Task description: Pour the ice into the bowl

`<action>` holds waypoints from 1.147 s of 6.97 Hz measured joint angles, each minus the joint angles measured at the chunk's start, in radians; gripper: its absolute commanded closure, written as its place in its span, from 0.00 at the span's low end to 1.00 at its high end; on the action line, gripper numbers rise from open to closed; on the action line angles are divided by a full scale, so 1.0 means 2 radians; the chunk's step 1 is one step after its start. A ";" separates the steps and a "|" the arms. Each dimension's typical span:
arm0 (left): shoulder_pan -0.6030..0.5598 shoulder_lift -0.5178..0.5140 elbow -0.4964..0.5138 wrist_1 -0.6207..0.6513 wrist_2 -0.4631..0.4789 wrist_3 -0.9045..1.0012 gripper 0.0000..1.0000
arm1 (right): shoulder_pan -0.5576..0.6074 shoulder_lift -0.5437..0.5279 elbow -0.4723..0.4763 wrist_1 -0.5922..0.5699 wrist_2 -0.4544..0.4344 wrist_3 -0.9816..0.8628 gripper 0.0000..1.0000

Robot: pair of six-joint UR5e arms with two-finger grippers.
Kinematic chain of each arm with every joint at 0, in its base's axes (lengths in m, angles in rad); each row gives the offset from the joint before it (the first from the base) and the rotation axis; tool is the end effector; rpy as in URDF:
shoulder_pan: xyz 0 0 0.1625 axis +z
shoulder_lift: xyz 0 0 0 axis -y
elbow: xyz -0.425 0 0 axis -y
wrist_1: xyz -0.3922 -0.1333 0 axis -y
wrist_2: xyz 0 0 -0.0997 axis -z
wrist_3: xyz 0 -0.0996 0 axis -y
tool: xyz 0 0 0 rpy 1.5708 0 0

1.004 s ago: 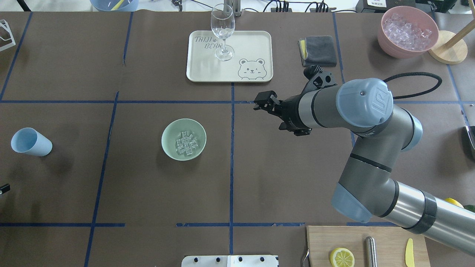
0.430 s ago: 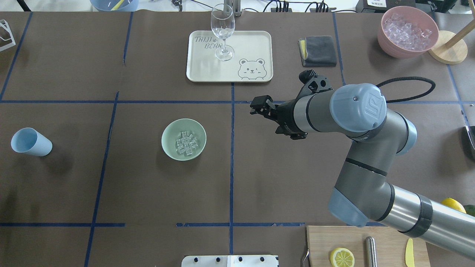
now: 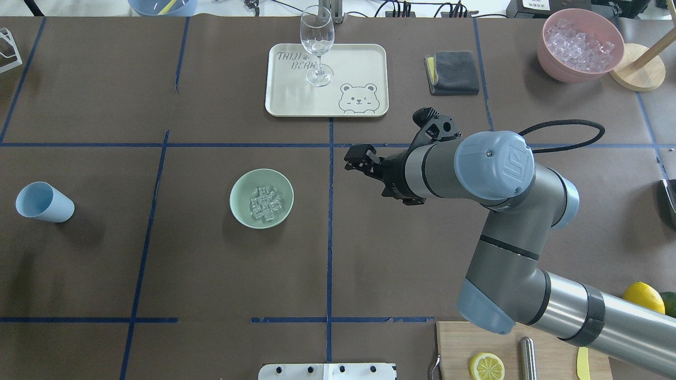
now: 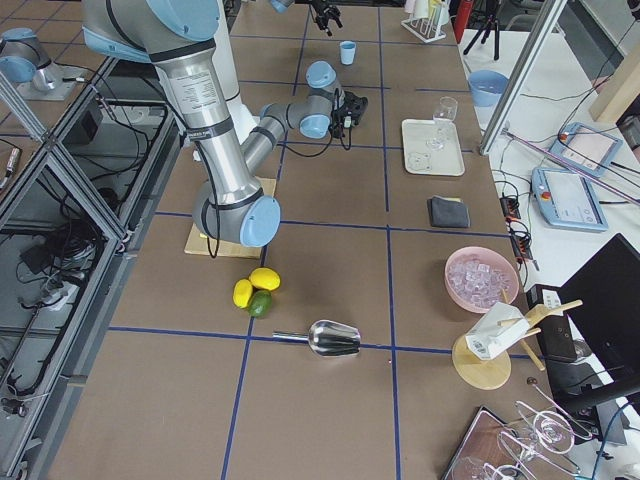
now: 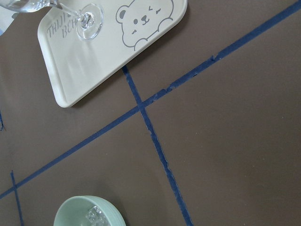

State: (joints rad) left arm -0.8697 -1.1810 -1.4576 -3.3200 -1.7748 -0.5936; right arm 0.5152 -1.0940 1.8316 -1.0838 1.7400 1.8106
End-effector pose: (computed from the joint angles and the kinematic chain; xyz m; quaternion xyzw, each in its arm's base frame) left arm 0.1112 -0.3071 0.6813 0.4132 0.4161 0.1027 0.8035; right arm -0.4747 -0.4027 0.2159 0.0101 -0.5768 0.2554 0.7759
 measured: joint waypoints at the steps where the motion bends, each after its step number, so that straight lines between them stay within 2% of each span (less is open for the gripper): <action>1: -0.054 -0.028 0.000 0.048 -0.052 0.005 0.00 | -0.010 0.013 -0.015 -0.004 -0.004 -0.002 0.00; 4: -0.193 -0.108 -0.002 0.209 -0.198 0.009 0.00 | -0.050 0.064 -0.053 -0.065 -0.036 -0.022 0.00; 5: -0.229 -0.125 -0.007 0.259 -0.248 0.007 0.00 | -0.058 0.093 -0.088 -0.073 -0.043 -0.032 0.00; 6: -0.250 -0.123 -0.017 0.289 -0.276 -0.004 0.00 | -0.063 0.134 -0.137 -0.076 -0.045 -0.037 0.04; 8: -0.263 -0.098 -0.031 0.306 -0.286 -0.018 0.00 | -0.067 0.198 -0.199 -0.115 -0.038 -0.056 0.09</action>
State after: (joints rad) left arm -1.3948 -1.3764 -1.5199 -2.7088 -2.3466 -0.6295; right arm 0.3808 -0.6978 1.4328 -1.3145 1.6633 1.6991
